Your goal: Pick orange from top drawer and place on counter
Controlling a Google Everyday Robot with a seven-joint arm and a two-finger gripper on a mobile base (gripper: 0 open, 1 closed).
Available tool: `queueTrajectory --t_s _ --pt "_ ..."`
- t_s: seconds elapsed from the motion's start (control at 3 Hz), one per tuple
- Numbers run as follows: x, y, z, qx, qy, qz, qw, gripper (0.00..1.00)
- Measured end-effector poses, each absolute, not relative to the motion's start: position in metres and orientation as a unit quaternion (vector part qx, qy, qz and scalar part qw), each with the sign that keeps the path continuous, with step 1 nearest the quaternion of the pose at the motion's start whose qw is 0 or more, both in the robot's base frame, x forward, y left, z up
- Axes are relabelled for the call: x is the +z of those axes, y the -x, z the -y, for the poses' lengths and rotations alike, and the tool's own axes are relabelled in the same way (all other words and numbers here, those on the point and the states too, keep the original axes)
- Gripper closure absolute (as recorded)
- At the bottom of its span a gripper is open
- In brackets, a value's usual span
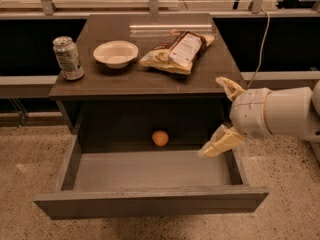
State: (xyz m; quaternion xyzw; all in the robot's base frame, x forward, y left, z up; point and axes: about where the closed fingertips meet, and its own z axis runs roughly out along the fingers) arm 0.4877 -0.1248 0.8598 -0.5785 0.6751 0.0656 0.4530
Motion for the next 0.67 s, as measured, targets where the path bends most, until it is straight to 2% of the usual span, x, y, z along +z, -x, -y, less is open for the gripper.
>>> queueTrajectory --t_s 0.67 --pt "0.791 -0.5 0.101 0.183 0.504 -0.711 0.455 0.0"
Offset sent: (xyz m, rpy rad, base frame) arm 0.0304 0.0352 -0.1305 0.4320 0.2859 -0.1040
